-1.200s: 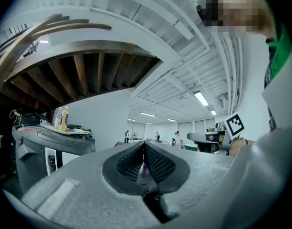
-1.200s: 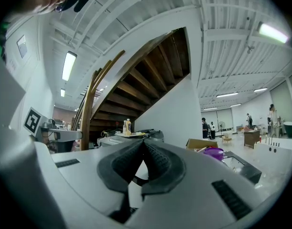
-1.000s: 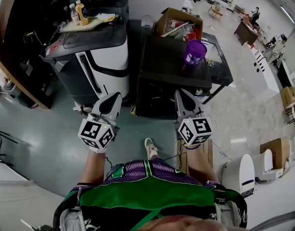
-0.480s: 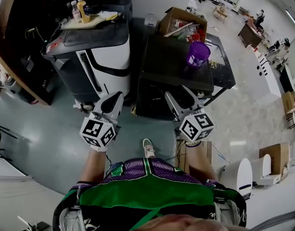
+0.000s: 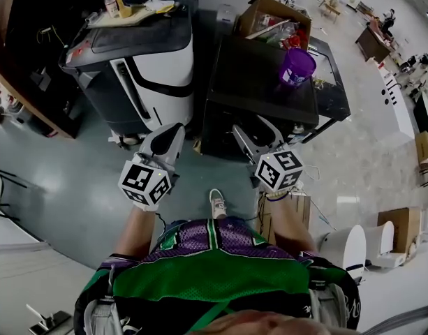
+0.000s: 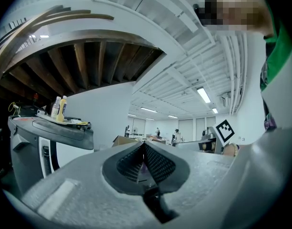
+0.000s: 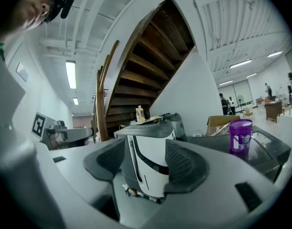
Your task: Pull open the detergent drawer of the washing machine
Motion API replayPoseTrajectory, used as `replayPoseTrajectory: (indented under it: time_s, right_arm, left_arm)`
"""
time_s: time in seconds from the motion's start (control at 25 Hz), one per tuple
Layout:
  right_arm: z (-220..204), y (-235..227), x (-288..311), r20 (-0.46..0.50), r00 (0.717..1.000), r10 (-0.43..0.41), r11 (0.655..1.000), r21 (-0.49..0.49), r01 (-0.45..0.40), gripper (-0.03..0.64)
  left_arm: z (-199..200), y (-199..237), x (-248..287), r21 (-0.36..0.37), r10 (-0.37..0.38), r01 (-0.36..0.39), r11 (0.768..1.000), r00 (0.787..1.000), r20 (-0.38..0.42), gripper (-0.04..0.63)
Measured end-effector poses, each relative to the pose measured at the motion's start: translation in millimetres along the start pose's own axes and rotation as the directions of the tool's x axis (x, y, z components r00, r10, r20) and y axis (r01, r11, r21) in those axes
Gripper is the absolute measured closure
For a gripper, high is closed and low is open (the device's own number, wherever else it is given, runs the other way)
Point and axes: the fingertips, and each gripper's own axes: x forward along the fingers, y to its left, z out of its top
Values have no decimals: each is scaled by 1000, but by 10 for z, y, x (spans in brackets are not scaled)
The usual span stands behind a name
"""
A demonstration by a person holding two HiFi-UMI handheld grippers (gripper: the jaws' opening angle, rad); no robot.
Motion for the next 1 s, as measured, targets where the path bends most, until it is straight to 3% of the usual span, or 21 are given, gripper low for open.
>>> replayPoseTrajectory:
  time_s: [0.36,1.0]
  right_arm:
    - [-716,-221,271,-111,993,41,995,96,-30,367]
    - [-2045,-948,906,-232,967,108,936,353,-20,367]
  left_arm:
    - [-175,-8,155,2,1,-1,1000,999,-33,578]
    - [-544,161,724,-7,31,-32,999,995,-97,578]
